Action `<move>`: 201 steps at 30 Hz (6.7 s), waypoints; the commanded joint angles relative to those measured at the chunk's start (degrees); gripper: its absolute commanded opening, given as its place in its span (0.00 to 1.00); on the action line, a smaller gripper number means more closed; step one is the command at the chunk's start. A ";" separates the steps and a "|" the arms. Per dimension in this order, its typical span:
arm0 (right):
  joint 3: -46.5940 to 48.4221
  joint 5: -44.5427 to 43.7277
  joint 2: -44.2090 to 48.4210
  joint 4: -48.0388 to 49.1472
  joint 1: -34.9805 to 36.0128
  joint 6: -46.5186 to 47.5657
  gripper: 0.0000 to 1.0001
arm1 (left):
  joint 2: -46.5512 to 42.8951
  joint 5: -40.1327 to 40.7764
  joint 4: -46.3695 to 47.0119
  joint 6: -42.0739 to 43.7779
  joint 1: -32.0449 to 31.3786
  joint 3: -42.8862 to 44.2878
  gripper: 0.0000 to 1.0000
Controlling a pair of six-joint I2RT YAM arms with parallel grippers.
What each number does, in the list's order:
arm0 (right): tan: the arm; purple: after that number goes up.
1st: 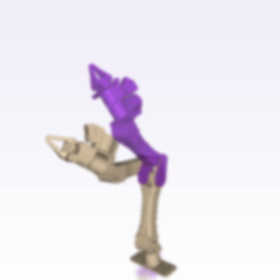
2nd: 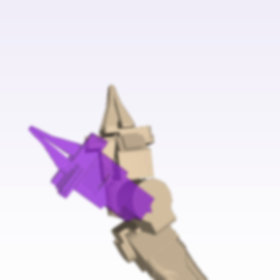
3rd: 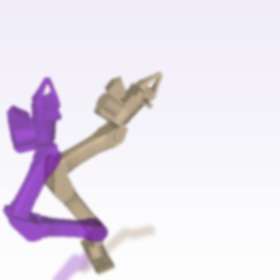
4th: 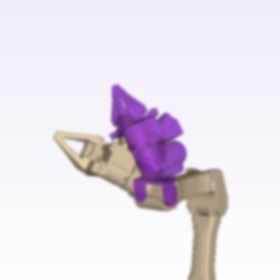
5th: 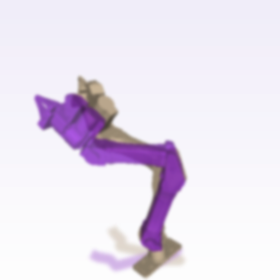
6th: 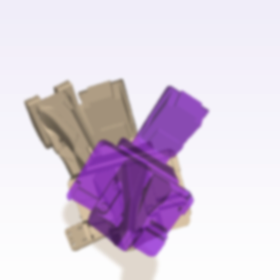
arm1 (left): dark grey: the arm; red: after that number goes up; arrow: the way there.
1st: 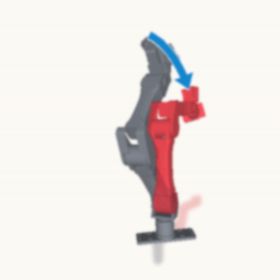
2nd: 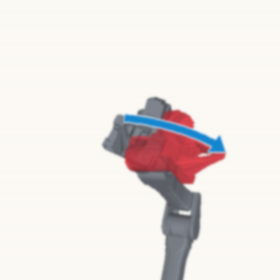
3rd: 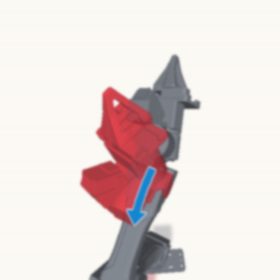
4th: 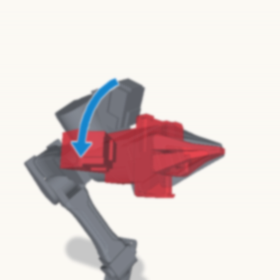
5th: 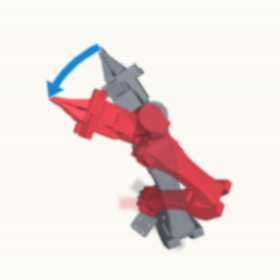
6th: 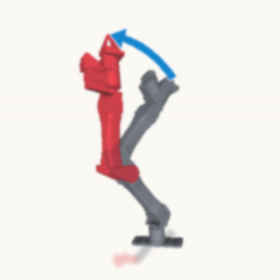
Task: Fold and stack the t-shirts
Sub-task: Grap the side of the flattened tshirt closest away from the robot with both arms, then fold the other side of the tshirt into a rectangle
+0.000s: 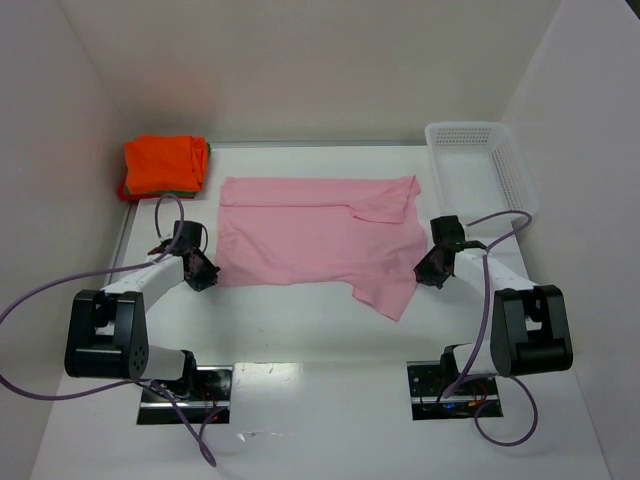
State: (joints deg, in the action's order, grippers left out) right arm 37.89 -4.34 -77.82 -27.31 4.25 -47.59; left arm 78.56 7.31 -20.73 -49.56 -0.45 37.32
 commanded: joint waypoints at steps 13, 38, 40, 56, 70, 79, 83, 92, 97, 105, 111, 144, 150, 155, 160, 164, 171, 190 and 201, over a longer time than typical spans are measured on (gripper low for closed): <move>-0.01 -3.30 3.47 -1.08 -0.21 -0.75 0.00 | -10.97 9.56 -5.81 -2.73 0.89 3.20 0.00; 14.76 -1.11 1.19 2.87 -1.53 3.56 0.00 | -5.89 7.54 0.24 2.19 2.82 13.21 0.00; 16.16 -1.11 -0.66 3.67 -1.53 4.09 0.00 | -2.73 7.54 2.44 2.19 3.35 14.79 0.00; 28.29 -0.06 -17.18 10.70 -3.64 5.23 0.00 | 19.61 4.65 10.01 5.61 5.02 30.44 0.00; 34.35 1.00 -25.97 14.21 -3.64 6.28 0.00 | 30.32 0.42 13.17 9.39 6.07 38.00 0.00; 37.43 1.00 -30.37 14.74 -3.64 6.81 0.00 | 35.07 -1.77 13.70 10.45 6.07 42.04 0.00; 37.96 1.70 -31.60 15.97 -3.64 7.34 0.00 | 36.31 -1.77 13.18 11.59 6.07 42.66 0.00; 38.49 3.28 -31.61 17.55 -3.64 9.01 0.14 | 37.36 -1.33 13.52 13.17 6.07 44.33 0.17; 39.10 3.90 -29.59 18.17 -3.64 11.99 0.28 | 37.89 -7.21 13.61 15.11 6.60 47.40 0.36; 41.12 9.08 -25.63 19.14 -3.64 20.17 0.68 | 34.56 -16.53 16.16 19.24 6.60 49.25 0.81; 37.70 12.33 -16.58 19.75 -3.64 20.70 0.74 | 28.23 -27.70 18.96 19.77 6.60 46.10 0.86; 24.24 17.87 -12.62 19.14 5.07 18.24 0.99 | 35.25 -28.31 -4.04 92.44 -5.35 52.23 0.91; 24.25 16.73 -16.04 19.84 5.07 18.24 0.99 | 36.05 -29.55 -2.39 91.84 -6.14 50.23 0.91; 27.50 12.70 -21.31 16.77 5.07 18.85 0.99 | 33.76 -28.94 5.16 87.02 -7.81 45.31 0.91; 28.29 8.56 -22.55 14.21 5.07 18.33 0.98 | 35.69 -23.69 9.57 83.05 -7.81 44.15 0.91; 27.77 7.33 -22.03 12.99 5.07 18.33 0.97 | 37.36 -19.36 9.57 83.05 -8.96 44.94 0.91; 27.24 7.33 -22.02 12.89 5.07 17.71 0.94 | 42.37 -17.42 7.91 82.87 -8.96 49.07 0.92; 30.57 10.14 -28.35 15.71 5.07 16.13 0.21 | 45.10 -22.16 1.40 85.77 -8.96 50.39 0.92; 41.98 12.24 -29.05 14.65 5.07 16.66 0.19 | 44.57 -25.23 -0.27 86.91 -8.96 50.39 0.92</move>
State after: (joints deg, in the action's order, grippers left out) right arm 74.02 6.28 -106.21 -13.61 9.43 -31.42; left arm 121.38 -14.35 -16.14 35.66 -9.13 87.53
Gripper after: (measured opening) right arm 0.165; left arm 0.920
